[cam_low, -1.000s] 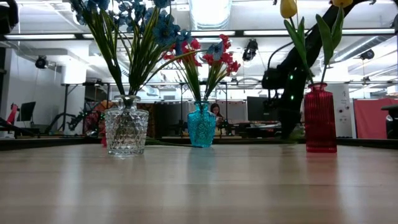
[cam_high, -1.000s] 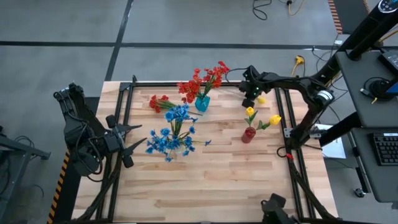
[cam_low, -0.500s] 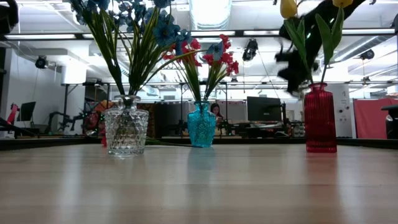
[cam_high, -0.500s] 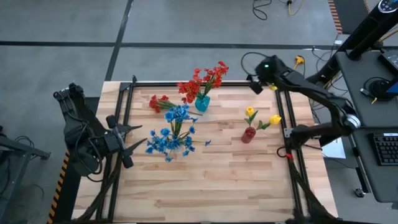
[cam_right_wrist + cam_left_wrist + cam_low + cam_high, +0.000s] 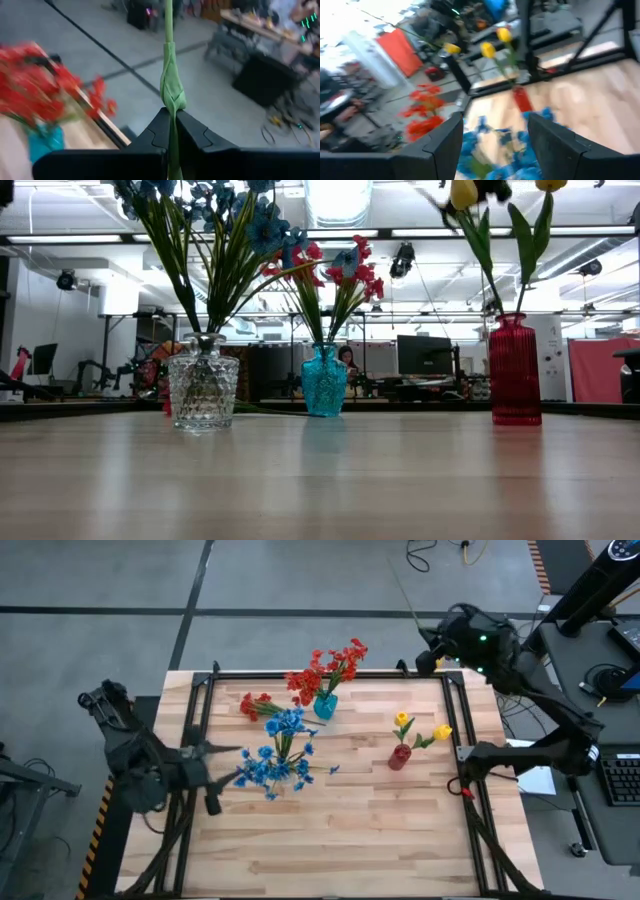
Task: Sort flowers into vase by color
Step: Put the yellow flower into the red vase
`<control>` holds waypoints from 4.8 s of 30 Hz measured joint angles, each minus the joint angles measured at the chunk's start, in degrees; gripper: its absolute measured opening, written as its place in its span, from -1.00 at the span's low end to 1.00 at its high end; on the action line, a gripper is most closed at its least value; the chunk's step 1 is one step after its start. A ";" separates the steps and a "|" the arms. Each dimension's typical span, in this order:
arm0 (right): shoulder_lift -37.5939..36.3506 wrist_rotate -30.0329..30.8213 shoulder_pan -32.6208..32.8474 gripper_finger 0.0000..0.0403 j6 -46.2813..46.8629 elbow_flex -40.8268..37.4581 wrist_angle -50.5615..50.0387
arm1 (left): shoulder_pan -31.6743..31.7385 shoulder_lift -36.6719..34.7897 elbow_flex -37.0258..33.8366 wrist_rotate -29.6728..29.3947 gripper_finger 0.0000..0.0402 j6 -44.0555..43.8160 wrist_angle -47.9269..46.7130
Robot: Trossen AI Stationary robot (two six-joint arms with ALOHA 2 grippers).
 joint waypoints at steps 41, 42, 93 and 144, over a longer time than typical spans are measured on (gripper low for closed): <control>11.31 -0.44 52.35 -0.94 21.52 13.23 -30.18 | 29.17 9.16 -3.00 40.94 0.02 19.22 33.52; 11.58 -0.42 52.40 -0.94 21.48 13.58 -30.36 | 29.16 9.10 -3.00 42.25 0.02 20.38 35.16; 33.40 7.58 52.24 -0.91 4.78 40.74 -37.51 | 32.65 10.36 -2.98 48.97 -1.00 21.12 42.03; 22.24 28.15 65.47 0.07 16.57 -7.61 47.28 | 28.67 7.10 -17.89 43.96 -1.00 47.67 90.43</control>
